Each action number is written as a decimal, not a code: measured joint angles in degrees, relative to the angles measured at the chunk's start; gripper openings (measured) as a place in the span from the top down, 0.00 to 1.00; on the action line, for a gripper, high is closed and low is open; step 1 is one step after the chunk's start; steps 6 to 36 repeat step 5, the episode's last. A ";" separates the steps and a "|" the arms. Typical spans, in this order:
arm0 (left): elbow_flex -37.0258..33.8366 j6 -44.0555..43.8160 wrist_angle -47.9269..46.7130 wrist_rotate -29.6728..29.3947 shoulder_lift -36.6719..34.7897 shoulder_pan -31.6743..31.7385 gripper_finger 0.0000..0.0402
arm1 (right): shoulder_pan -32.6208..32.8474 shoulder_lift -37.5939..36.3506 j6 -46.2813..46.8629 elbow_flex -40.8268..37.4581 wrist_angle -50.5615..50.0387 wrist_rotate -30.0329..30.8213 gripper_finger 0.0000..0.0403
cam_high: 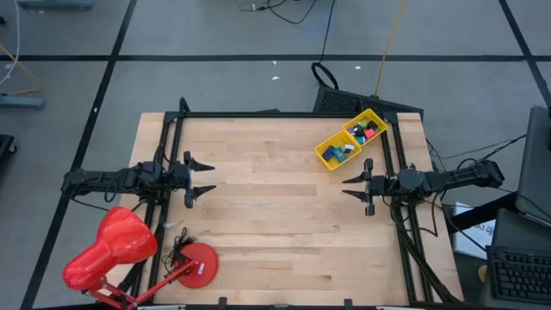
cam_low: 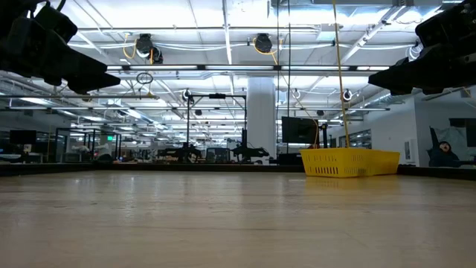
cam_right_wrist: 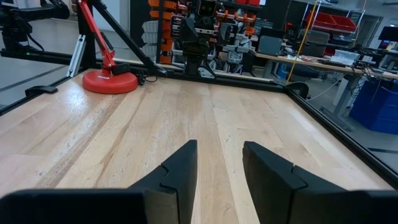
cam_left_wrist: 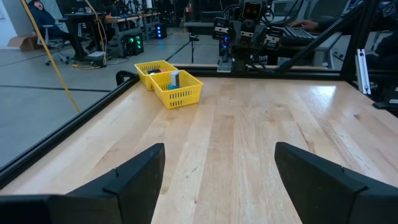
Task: Pick & Place Office items
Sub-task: Return to Home Position
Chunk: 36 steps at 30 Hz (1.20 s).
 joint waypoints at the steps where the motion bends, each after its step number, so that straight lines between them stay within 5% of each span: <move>1: 0.00 0.00 -0.01 0.01 0.00 0.02 0.23 | 0.00 0.00 0.02 0.00 -0.01 -0.01 0.70; 36: 0.00 0.02 -0.01 0.01 0.00 0.00 0.21 | 0.02 -0.02 0.02 -0.02 0.00 -0.02 0.70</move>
